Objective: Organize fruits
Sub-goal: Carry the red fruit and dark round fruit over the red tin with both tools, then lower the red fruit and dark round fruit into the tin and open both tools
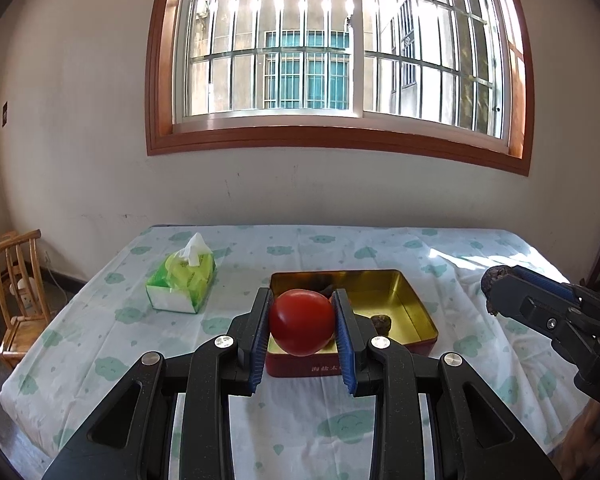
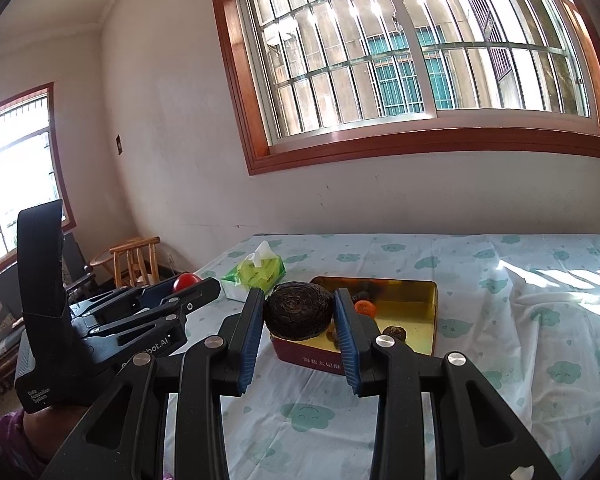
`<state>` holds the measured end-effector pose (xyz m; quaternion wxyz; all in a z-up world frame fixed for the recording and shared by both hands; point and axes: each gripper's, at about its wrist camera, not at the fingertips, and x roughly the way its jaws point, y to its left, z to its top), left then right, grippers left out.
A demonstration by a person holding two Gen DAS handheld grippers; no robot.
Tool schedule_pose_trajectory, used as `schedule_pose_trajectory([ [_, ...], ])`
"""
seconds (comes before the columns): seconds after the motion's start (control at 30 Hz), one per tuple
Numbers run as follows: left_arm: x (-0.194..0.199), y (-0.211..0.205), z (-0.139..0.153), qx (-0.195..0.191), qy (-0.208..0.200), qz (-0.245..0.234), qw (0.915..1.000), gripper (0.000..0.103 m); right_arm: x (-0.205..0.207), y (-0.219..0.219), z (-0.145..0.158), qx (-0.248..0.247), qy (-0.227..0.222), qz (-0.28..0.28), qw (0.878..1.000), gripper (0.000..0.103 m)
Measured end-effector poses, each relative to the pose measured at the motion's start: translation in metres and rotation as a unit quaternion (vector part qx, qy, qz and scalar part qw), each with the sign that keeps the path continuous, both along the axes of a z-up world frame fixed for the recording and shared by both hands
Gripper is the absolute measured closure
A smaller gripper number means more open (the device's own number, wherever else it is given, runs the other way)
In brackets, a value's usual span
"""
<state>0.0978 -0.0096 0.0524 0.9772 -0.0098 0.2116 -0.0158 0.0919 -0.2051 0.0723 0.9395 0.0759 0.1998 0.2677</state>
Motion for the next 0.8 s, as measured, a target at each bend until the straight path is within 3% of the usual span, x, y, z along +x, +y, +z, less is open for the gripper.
schedule_pose_trajectory([
  [0.8,0.081,-0.01,-0.03,0.009,0.042,-0.005,0.9991,0.072,0.075,0.006,-0.029,0.002,0.038,0.001,0.999,0.07],
])
